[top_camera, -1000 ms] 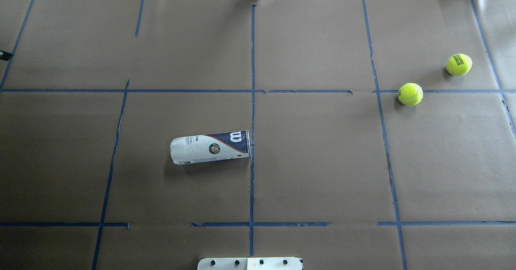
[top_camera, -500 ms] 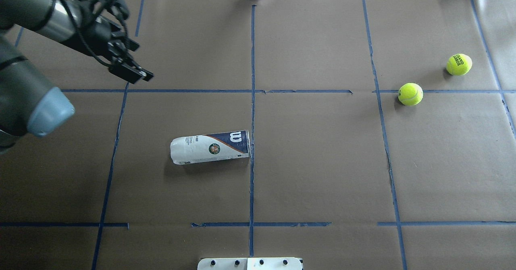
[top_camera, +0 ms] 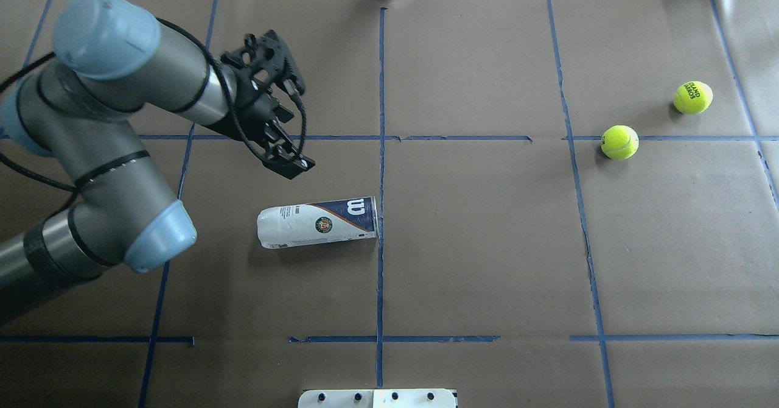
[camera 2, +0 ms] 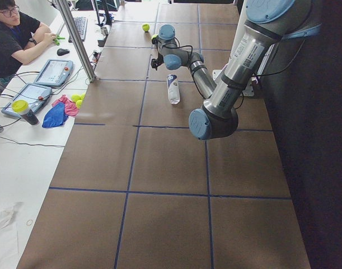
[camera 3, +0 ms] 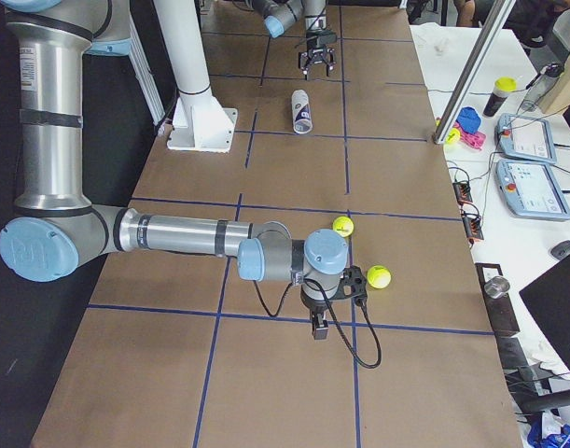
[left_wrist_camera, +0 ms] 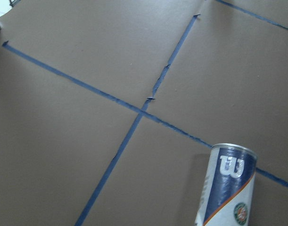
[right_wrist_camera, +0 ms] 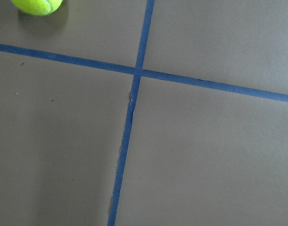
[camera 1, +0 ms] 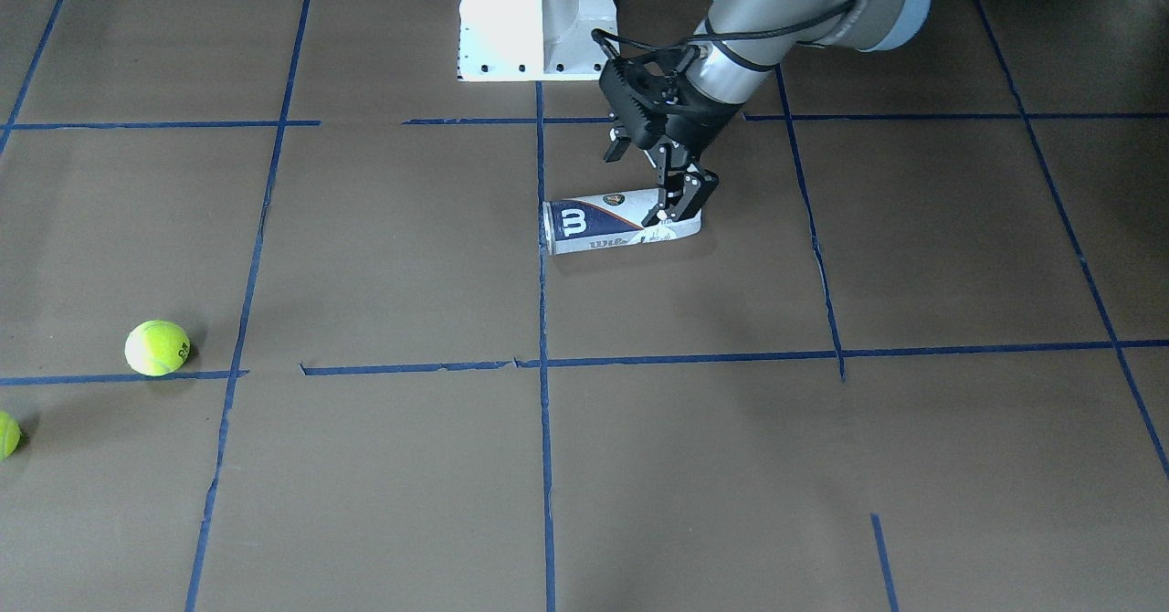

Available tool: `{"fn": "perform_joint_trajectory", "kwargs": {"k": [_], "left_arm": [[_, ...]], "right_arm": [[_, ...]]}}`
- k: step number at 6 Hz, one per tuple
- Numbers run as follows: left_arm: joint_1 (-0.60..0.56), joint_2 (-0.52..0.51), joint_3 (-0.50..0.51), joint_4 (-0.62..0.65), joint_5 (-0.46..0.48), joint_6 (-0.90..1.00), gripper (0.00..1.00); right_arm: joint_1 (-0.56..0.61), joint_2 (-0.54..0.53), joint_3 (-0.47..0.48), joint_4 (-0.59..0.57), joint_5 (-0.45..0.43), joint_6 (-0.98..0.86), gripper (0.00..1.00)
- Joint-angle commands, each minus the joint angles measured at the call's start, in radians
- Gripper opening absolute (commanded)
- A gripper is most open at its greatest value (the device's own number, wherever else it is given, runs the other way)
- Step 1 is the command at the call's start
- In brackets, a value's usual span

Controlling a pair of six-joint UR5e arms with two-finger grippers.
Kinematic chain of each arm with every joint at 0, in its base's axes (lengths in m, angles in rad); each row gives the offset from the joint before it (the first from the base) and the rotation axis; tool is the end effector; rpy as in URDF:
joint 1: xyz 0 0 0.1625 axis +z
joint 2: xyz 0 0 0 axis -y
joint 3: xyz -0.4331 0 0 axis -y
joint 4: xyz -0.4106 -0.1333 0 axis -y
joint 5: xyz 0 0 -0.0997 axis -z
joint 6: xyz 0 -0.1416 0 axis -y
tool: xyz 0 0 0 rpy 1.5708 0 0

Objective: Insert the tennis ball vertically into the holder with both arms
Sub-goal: 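Reach the left gripper down to the open end of the white can, then grasp the white Wilson can's rim with the left gripper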

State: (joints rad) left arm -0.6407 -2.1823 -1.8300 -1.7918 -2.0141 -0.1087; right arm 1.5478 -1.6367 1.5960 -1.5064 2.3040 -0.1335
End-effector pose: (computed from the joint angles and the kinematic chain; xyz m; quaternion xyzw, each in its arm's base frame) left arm 0.4959 -0.4603 0.1736 0.3464 0.4145 0.4375 0.7189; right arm 0.0274 -0.4847 0.7142 0.0308 -0.3573 -0.0772 0.9303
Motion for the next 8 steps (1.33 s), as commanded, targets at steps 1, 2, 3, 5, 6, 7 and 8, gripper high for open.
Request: {"fn": "perform_joint_trajectory", "kwargs": {"k": [1,2,3,5,6,7,8], "left_arm": [[0.117,-0.101,-0.002,0.235,0.181,0.119,1.00],[0.168,-0.111,0.000,0.285,0.281,0.201,1.00],[0.232,-0.109,0.024,0.313,0.343,0.214,1.00],[0.263,-0.176,0.142,0.313,0.380,0.213,1.00],[0.263,-0.203,0.190,0.313,0.380,0.210,1.00],[0.263,-0.206,0.201,0.313,0.382,0.208,1.00],[0.263,-0.211,0.236,0.313,0.380,0.201,1.00]], "right_arm": [[0.000,0.000,-0.002,0.000,0.000,0.000,1.00],[0.000,0.000,-0.005,0.000,0.000,0.000,1.00],[0.000,0.000,-0.007,0.000,0.000,-0.001,1.00],[0.000,0.000,-0.008,-0.002,0.000,-0.002,1.00],[0.000,0.000,-0.008,-0.002,0.000,-0.002,1.00],[0.000,0.000,-0.008,-0.002,0.000,-0.002,1.00],[0.000,-0.002,-0.008,-0.002,0.000,-0.002,1.00]]}}
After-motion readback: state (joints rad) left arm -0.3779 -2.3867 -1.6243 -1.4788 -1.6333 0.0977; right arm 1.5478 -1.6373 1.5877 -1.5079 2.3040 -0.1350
